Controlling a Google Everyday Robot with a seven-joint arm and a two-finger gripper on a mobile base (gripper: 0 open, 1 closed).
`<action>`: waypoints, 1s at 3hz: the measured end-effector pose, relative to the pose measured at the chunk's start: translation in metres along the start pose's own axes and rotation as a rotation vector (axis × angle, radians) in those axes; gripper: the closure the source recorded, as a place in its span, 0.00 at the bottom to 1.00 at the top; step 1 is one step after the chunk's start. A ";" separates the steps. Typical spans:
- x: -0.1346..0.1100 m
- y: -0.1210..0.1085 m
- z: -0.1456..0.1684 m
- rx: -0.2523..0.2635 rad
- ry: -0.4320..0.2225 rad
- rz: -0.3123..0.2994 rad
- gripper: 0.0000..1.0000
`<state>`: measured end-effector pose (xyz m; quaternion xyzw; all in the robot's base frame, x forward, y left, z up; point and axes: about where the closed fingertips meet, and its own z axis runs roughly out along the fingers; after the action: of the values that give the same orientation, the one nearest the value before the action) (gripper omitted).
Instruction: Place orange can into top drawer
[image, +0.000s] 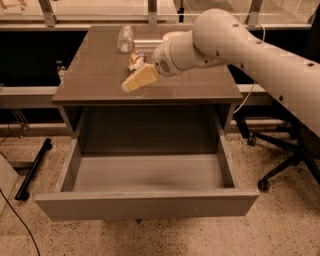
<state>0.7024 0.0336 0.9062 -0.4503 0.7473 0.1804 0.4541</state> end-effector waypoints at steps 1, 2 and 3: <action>-0.005 -0.009 0.024 0.032 -0.052 0.035 0.00; -0.012 -0.023 0.050 0.055 -0.125 0.077 0.00; -0.012 -0.037 0.075 0.069 -0.178 0.126 0.00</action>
Offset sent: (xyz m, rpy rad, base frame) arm 0.0847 0.0395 -0.0201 0.2453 -0.0711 -0.1180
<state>0.7747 0.0710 0.8828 -0.3688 0.7364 0.2220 0.5219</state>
